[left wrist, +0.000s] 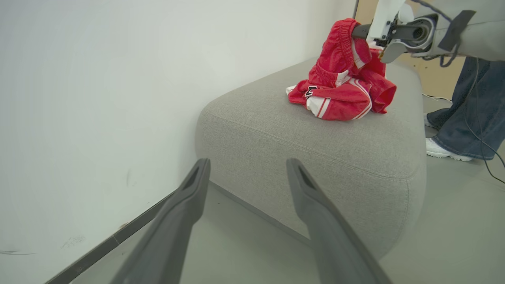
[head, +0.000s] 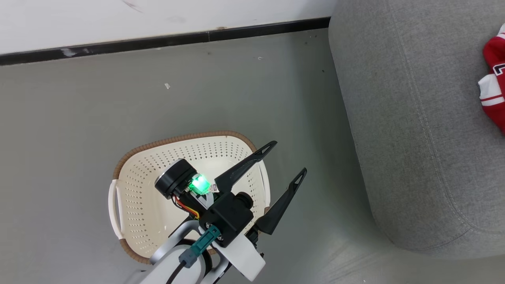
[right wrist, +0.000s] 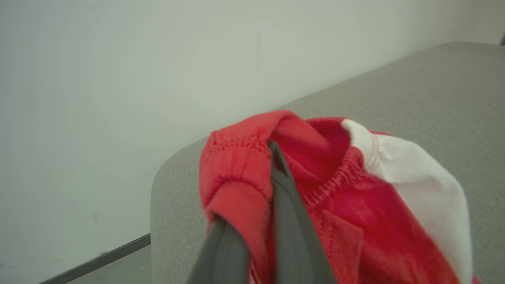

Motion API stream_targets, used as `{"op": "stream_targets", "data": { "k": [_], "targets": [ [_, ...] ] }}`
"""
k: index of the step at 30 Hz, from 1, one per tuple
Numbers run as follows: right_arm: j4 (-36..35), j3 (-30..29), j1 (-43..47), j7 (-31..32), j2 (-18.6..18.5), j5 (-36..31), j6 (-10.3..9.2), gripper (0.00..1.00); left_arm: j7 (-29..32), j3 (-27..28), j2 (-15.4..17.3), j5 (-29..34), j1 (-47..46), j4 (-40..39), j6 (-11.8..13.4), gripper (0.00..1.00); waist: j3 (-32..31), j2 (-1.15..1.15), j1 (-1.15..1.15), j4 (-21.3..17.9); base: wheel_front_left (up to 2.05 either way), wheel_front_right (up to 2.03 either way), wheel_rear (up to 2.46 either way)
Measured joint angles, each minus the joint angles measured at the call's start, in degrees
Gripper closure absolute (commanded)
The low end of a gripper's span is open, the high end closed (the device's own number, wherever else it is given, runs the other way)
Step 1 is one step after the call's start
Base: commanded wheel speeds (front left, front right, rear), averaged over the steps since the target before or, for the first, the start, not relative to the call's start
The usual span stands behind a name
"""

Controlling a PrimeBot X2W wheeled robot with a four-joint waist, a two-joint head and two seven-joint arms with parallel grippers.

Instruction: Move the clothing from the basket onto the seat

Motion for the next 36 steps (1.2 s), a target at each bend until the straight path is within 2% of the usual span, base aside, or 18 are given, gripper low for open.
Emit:
{"op": "stream_targets", "data": {
  "k": [7, 8, 9, 11, 13, 14, 23, 36],
  "targets": [
    [-0.12, 1.41, 0.15, -1.04, 0.80, -0.97, 0.00, 1.00, -0.09, -0.11, -0.38, 0.01, -1.56, -0.01, -0.51, 0.00, 1.96, 0.00, 0.00, 1.15, 0.00, 0.00, 0.00],
    [-0.24, 1.42, 0.25, -1.11, 0.93, -0.99, 0.00, 0.89, -0.10, -0.12, -0.44, 0.01, -1.91, -0.01, -0.51, 0.00, 2.20, 0.00, 0.00, 1.27, 0.00, 0.00, 0.00],
    [-0.26, 1.49, 0.35, -1.46, 1.22, -0.97, 0.00, 0.74, -0.49, 0.00, -0.44, 0.01, -2.14, 0.12, -0.51, 0.00, 2.41, 0.00, 0.00, 1.35, 0.00, 0.00, 0.00],
    [-0.27, 1.49, 0.71, -1.56, 2.31, -0.73, 0.00, 0.52, -0.98, 0.18, -0.41, 0.00, -2.29, 0.56, -0.52, 0.00, 2.50, 0.00, 0.00, 1.33, 0.00, 0.00, 0.00],
    [-0.33, 1.63, 1.05, -1.60, 3.00, -0.38, 0.00, 0.13, -1.10, 0.25, -0.40, -0.01, -2.30, 0.98, -0.90, 0.00, 2.45, 0.00, 0.00, 1.23, 0.00, 0.00, 0.00],
    [-0.67, 1.90, 1.27, -1.62, 3.02, -0.12, 0.00, 0.00, -1.32, 0.27, -0.41, -0.02, -2.30, 1.35, -1.00, 0.00, 2.34, 0.00, 0.00, 1.09, 0.00, 0.00, 0.00],
    [-3.59, 4.36, 3.64, -2.12, 3.32, 0.07, 0.00, 0.00, -2.30, 0.89, -0.35, -0.52, -3.06, 2.80, -1.02, 0.00, 1.45, 0.00, 0.00, 0.23, 0.00, 0.00, 0.00],
    [-12.14, 11.00, 10.04, -2.61, 6.38, -0.10, 0.00, 0.00, -4.61, 4.27, 0.26, -2.15, -2.81, 5.61, -0.90, 0.00, -1.89, 0.00, 0.00, -1.63, 0.00, 0.00, 0.00]
  ]
}}
